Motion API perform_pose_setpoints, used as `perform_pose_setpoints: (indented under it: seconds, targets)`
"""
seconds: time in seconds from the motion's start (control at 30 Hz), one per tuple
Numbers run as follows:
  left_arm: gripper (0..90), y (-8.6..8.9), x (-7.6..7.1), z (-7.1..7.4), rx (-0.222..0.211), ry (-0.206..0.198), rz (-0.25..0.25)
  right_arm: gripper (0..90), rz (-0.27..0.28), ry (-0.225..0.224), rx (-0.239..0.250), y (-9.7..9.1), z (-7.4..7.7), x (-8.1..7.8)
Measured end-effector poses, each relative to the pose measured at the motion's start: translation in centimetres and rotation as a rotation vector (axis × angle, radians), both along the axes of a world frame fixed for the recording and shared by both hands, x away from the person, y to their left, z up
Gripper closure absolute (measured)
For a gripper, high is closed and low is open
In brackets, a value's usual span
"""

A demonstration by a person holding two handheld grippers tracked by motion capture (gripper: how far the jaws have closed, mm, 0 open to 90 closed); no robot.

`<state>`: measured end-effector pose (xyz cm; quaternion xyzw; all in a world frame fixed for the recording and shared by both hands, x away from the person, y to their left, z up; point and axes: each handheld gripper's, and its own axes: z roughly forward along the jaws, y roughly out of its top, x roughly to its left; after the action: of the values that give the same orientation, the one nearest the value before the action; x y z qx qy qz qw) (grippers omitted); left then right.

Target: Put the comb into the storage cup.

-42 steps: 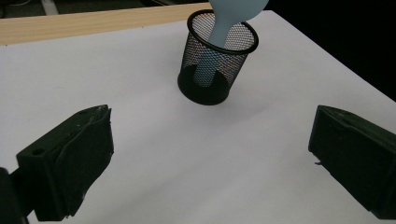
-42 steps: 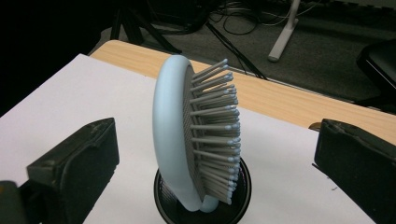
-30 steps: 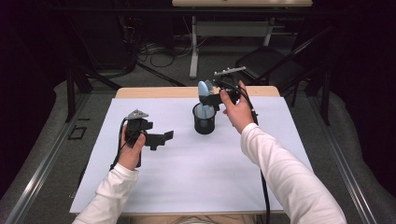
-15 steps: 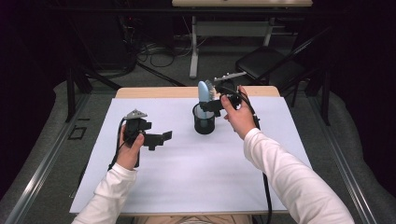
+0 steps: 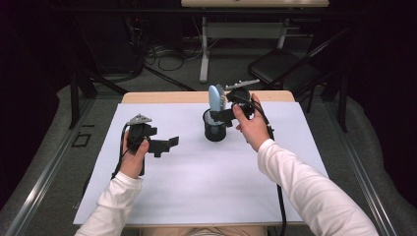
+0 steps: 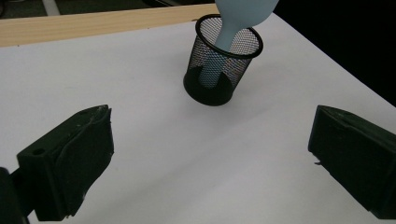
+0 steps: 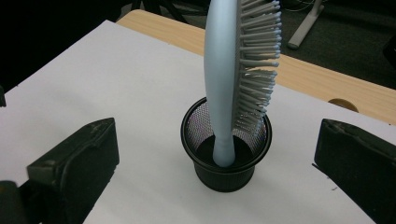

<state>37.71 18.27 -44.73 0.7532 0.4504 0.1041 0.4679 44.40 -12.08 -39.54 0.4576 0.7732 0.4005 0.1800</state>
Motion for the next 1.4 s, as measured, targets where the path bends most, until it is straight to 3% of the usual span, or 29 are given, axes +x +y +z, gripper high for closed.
perform_pose_setpoints:
  seconds: [0.7, 0.93, 1.4]
  targets:
    - [0.3, 0.6, -0.1, 0.2, -0.014, 0.001, 0.012, 0.0, 0.006, 0.008, 0.010, -1.1, -1.1, -1.4]
    - [0.3, 0.7, -0.1, 0.2, -0.014, 0.001, 0.012, 0.0, 0.007, 0.012, 0.017, -2.0, -1.8, -2.7]
    - [0.3, 0.7, -0.7, 0.7, -0.024, -0.004, 0.012, 0.0, 0.006, -0.027, 0.017, -4.5, -4.0, -5.8]
